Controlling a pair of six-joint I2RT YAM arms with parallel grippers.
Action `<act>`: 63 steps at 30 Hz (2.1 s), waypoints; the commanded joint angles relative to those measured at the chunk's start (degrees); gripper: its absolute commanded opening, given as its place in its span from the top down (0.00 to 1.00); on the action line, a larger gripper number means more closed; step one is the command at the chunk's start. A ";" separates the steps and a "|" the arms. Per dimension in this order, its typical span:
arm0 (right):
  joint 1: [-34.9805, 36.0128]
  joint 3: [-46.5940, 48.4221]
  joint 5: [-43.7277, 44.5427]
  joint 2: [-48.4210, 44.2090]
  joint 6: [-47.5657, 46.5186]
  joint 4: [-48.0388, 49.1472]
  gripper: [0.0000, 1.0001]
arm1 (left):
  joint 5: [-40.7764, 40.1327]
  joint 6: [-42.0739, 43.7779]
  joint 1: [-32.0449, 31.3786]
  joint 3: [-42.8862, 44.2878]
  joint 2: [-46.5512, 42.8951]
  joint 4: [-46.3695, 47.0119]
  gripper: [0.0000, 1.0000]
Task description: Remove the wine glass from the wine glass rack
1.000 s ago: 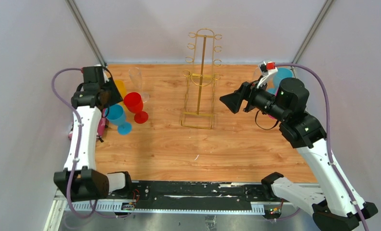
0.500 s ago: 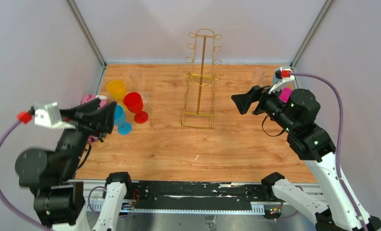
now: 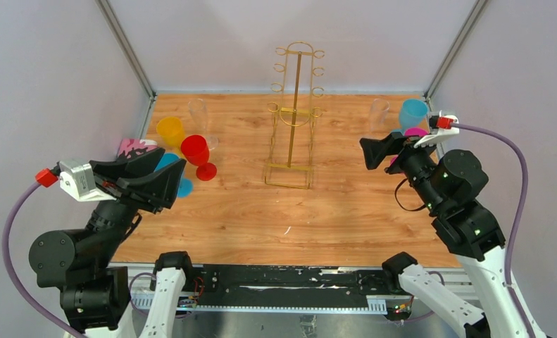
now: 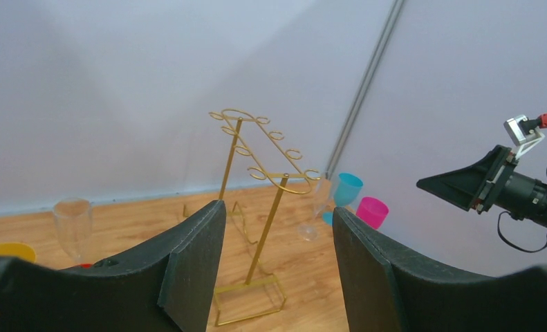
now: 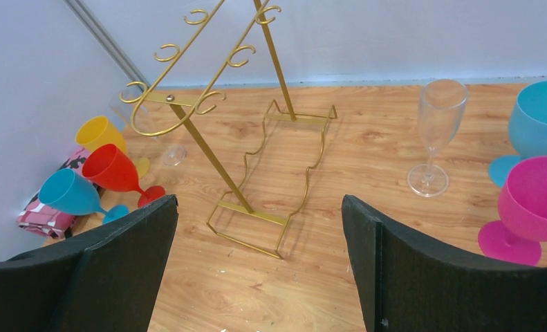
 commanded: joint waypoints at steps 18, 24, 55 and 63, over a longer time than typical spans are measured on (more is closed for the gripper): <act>-0.75 -3.74 1.04 -1.98 -0.83 2.75 0.07 | 0.45 -0.12 0.18 -2.51 0.68 1.35 0.36; -0.70 -5.15 1.06 -3.71 -0.83 4.76 0.07 | 0.06 0.19 0.18 -1.90 0.57 1.33 0.36; -0.75 -7.20 1.60 -4.42 -0.83 5.34 0.07 | -0.41 -0.06 0.18 -3.26 0.29 1.37 0.33; -0.70 -7.17 1.88 -4.55 -0.83 5.12 0.07 | -0.50 -0.17 0.13 -3.38 0.19 1.35 0.33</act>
